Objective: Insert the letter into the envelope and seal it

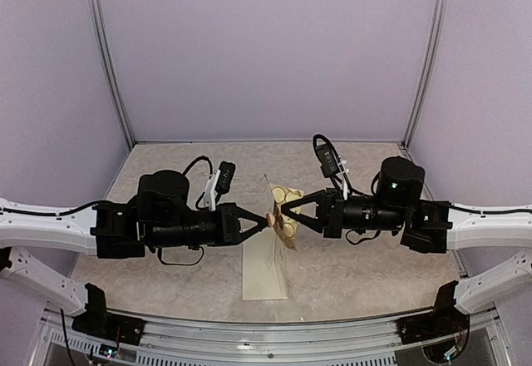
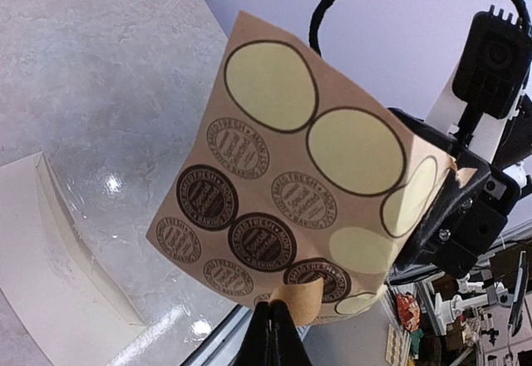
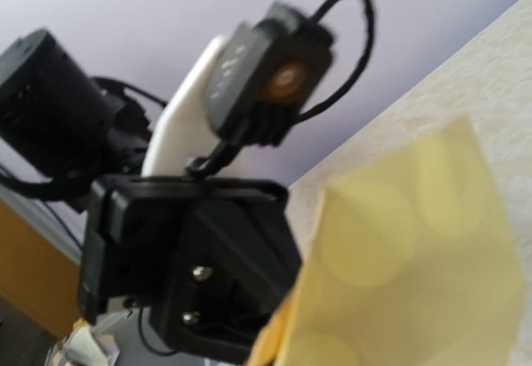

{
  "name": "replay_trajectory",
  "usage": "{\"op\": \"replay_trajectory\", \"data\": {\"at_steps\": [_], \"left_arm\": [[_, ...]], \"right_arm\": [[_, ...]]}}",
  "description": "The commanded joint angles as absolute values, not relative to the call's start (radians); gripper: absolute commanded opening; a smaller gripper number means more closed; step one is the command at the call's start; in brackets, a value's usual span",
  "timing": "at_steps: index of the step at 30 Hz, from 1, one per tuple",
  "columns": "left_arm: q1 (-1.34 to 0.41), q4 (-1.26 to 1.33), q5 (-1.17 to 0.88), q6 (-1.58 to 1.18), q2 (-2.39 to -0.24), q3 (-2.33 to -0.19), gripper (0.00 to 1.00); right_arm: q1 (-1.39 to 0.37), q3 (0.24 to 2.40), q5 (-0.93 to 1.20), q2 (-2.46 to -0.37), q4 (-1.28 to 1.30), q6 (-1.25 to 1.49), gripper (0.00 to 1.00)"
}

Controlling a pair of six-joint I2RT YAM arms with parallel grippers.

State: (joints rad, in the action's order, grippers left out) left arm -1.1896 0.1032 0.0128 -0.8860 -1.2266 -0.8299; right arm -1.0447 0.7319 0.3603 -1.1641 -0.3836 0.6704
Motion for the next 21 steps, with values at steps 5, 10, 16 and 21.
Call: {"op": "replay_trajectory", "data": {"at_steps": [5, 10, 16, 21], "left_arm": [[-1.182, 0.117, 0.066, -0.822, -1.097, -0.773, 0.0], [-1.178, 0.149, 0.017, -0.754, -1.059, -0.756, 0.0], [-1.177, 0.162, -0.027, -0.674, -1.042, -0.753, 0.0], [-1.177, 0.163, -0.04, -0.646, -1.033, -0.751, 0.0]], "right_arm": [[-1.028, 0.667, 0.21, -1.082, -0.347, 0.702, 0.0], [-0.919, 0.56, 0.255, -1.066, -0.416, 0.736, 0.0], [-0.658, 0.389, 0.352, -1.094, -0.465, 0.752, 0.0], [-0.51, 0.333, 0.302, -1.103, -0.307, 0.723, 0.75]]}}
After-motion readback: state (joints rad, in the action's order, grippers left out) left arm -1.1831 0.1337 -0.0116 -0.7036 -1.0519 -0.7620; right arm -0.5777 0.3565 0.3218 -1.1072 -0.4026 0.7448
